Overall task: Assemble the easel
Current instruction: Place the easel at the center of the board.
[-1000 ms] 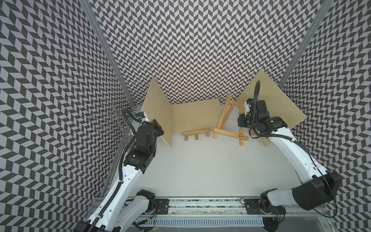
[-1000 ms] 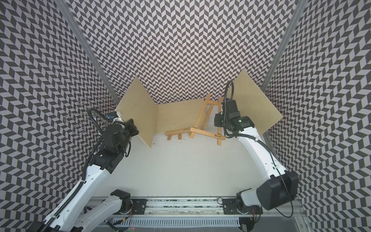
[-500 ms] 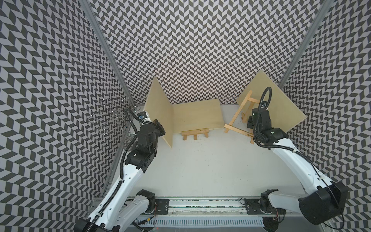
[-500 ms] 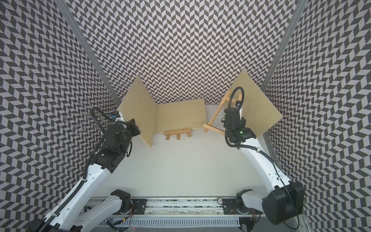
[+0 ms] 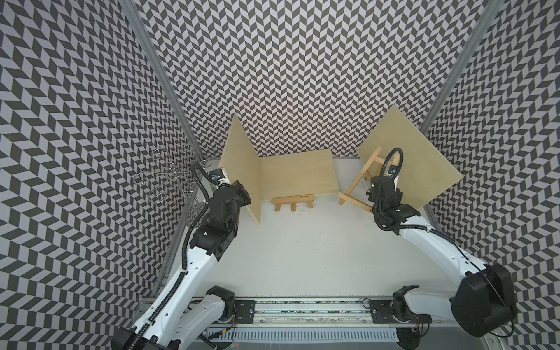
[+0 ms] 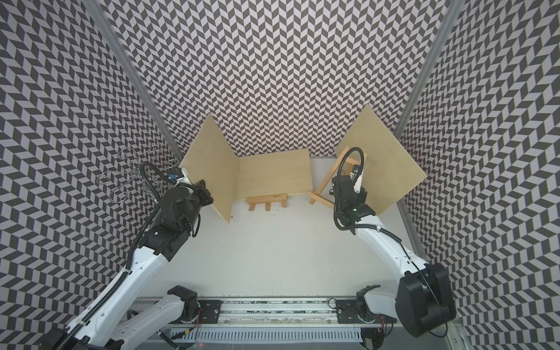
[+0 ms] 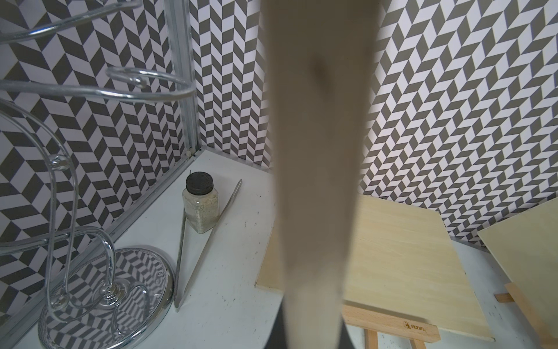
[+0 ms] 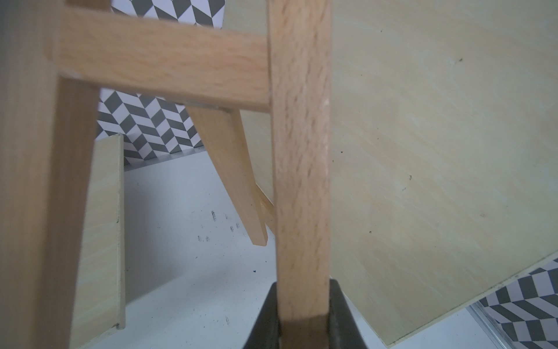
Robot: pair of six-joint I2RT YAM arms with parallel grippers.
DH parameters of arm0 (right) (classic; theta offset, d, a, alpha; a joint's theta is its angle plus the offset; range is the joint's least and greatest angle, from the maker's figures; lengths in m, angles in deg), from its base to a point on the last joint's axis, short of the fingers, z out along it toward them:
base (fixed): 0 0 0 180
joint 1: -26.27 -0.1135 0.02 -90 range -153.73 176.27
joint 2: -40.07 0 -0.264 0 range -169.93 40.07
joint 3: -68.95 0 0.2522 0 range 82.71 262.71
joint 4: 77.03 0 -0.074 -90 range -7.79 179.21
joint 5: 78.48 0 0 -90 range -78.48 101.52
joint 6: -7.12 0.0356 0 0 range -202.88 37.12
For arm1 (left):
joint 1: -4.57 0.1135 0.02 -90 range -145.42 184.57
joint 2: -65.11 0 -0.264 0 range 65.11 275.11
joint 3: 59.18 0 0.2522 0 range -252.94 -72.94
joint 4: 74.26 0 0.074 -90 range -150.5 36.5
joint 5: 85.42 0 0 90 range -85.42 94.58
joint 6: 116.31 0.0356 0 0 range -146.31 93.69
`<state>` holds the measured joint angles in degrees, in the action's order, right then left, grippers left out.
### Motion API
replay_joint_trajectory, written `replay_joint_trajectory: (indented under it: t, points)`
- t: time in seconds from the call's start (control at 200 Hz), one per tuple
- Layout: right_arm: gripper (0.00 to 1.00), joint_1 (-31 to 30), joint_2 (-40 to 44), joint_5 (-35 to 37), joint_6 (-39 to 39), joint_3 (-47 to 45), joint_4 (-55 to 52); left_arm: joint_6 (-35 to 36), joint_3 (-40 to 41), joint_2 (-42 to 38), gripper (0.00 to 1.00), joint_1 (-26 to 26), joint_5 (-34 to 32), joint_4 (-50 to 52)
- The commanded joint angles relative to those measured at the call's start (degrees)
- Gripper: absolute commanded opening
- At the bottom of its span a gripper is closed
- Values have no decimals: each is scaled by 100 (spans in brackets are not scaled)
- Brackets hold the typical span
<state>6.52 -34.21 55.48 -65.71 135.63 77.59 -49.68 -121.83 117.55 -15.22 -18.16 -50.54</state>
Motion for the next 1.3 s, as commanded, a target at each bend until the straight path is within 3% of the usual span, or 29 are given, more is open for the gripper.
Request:
replay_joint_trajectory:
  t: [0.0, 0.245, 0.461, 0.526, 0.601, 0.736, 0.816, 1.037, 1.117, 1.207, 1.297]
  points:
    - [0, -99, -191, 380, 265, -83, 1027, -11, -324, -49, 0, -200, 566, -58]
    - [0, -651, -663, 1018, 666, -670, 1311, -8, -306, -73, 0, -214, 508, -49]
    - [0, -1099, -711, 1345, 1811, -1099, 795, 0, -358, -69, 0, -217, 508, -18]
    - [4, -1111, -716, 1099, 2116, -1164, 698, 0, -375, -55, 0, -218, 524, -4]
    - [17, -1117, -765, 859, 2339, -1214, 690, -8, -376, -50, 0, -223, 543, -5]
    - [49, -1124, -809, 63, 2547, -1036, 430, -52, -389, -33, 0, -236, 577, 8]
    - [59, -1132, -679, -330, 2744, -945, 12, -79, -438, -7, 0, -239, 605, 32]
    - [66, -1143, 835, -914, 3141, -1117, -1514, -136, -620, 153, 0, -318, 640, 59]
    - [66, -1166, 1598, -1335, 2868, -1115, -1920, -173, -714, 237, 0, -380, 639, 78]
    - [65, -1206, 2280, -2777, 1589, -1202, -1148, -305, -855, 351, 0, -456, 673, 150]
    - [68, -1505, 2290, -4294, 647, -929, -492, -471, -1025, 495, 0, -587, 675, 221]
